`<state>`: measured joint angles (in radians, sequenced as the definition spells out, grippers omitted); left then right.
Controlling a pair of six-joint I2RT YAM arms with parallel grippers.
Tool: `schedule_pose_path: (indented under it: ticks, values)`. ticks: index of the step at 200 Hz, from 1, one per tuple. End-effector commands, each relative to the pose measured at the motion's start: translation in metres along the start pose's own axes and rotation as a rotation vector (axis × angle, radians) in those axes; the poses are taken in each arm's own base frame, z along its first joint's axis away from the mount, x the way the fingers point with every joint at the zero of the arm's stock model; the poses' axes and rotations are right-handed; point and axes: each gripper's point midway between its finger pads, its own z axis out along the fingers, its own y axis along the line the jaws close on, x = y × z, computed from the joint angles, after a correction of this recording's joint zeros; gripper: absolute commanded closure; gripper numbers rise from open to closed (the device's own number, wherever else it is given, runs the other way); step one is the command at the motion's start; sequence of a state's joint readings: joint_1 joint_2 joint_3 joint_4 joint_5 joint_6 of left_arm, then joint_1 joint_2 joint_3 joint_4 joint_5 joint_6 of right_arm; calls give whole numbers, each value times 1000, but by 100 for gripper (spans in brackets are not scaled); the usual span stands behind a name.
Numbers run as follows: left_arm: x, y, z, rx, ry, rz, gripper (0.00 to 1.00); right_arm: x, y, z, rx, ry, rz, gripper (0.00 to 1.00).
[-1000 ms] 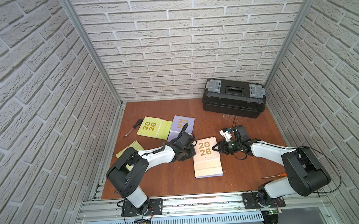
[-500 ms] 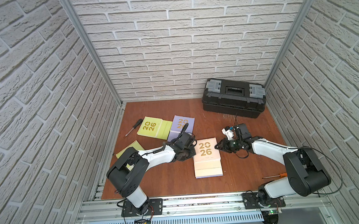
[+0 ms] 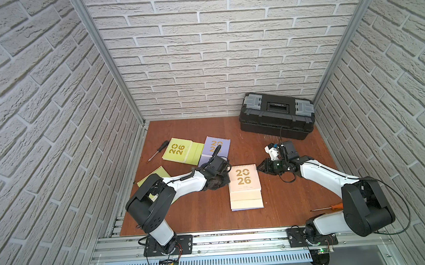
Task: Stack the calendars
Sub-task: Place the calendar at the calendar, then pick up the calendar at the center of the board.
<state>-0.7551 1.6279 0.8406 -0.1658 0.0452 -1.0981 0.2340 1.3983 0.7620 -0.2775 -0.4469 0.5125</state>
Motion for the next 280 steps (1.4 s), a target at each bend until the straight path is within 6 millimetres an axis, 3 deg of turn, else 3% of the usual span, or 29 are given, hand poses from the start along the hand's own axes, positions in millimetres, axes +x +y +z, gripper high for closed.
schedule_pose_path:
  ticks: [1, 42, 71, 138, 178, 212, 280]
  values:
    - [-20, 5, -15, -14, -44, 8, 100, -16, 8, -11, 50, -68, -13, 70]
    - [-50, 25, -37, -46, -90, -2, 100, -31, 16, -1, 116, -83, 40, 66]
    - [-72, 45, -53, -70, -125, -23, 100, -39, 28, 19, 139, -55, 55, 55]
    - [-136, 90, -76, -112, -241, -103, 100, -65, 77, 70, 107, -46, 61, 48]
    - [-166, 97, -63, -99, -232, -122, 100, -72, 91, 99, 76, -22, 98, 47]
    - [-184, 99, -46, -93, -216, -129, 100, -72, 90, 119, 66, -5, 134, 45]
    - [-194, 99, -8, -77, -158, -143, 100, -74, 85, 142, 76, 16, 149, 40]
